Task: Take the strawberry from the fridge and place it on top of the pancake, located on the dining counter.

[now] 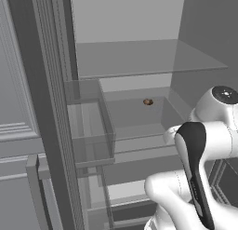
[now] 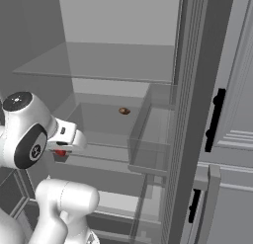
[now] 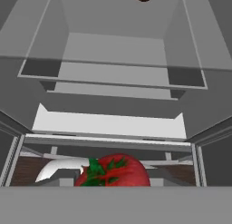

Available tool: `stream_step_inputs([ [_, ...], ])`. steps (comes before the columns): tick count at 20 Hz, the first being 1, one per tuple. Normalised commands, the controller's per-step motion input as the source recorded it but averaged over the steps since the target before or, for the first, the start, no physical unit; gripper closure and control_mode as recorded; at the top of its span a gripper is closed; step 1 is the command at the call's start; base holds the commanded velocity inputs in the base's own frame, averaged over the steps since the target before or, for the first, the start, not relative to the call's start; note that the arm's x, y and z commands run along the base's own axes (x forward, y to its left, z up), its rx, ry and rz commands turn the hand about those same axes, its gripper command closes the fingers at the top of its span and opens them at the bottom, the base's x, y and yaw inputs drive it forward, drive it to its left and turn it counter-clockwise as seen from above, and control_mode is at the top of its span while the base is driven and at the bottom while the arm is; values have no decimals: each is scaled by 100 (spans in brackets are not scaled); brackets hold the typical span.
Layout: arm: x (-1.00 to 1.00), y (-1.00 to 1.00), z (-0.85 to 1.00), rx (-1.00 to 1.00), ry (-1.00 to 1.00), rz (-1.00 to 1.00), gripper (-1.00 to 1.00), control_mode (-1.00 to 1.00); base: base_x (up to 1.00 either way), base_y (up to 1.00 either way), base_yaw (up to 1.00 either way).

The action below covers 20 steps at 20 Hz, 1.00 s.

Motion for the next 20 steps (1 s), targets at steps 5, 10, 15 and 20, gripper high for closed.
stream_step_inputs([
  [5,0,0,0,0,0,0,100,-100,0,0,0],
  [10,-11,0,0,0,-1,0,100,100,-27,0,0],
  [15,0,0,0,0,0,0,100,100,-100,0,-1],
  [20,0,0,0,0,0,0,100,100,-98,0,3],
])
